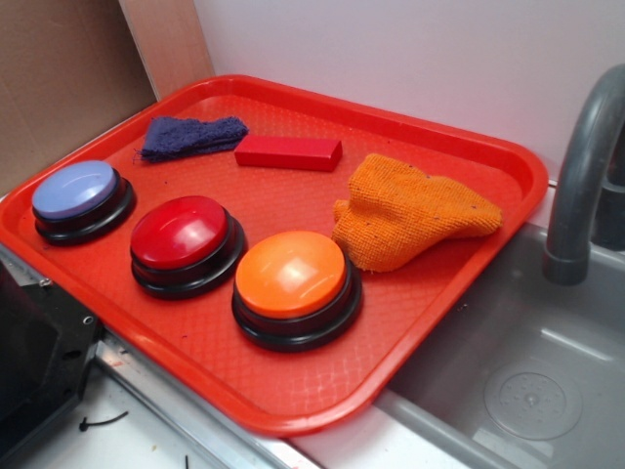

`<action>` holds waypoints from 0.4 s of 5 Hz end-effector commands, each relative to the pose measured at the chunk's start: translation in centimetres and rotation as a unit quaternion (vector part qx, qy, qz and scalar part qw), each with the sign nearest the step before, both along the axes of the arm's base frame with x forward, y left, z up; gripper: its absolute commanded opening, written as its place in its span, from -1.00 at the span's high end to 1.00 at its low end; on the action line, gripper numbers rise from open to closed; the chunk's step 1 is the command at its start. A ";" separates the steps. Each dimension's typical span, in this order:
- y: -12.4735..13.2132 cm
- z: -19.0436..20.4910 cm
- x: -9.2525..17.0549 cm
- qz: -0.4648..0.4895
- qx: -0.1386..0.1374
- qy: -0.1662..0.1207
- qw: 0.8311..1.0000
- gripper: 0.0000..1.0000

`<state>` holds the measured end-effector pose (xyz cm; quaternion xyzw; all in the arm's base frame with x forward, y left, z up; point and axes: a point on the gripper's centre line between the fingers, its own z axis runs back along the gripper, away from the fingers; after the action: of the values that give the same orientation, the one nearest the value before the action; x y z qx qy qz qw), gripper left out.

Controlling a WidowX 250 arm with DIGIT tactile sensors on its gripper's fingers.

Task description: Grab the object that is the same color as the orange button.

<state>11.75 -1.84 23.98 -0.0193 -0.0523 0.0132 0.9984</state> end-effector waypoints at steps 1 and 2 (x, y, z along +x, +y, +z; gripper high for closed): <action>-3.3 -1.5 3.3 -0.168 0.040 -0.064 0.983 -1.00; -5.3 -4.1 6.2 -0.234 0.012 -0.076 0.969 -1.00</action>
<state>17.87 -7.05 18.74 -0.0182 -0.1003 -0.2234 0.9694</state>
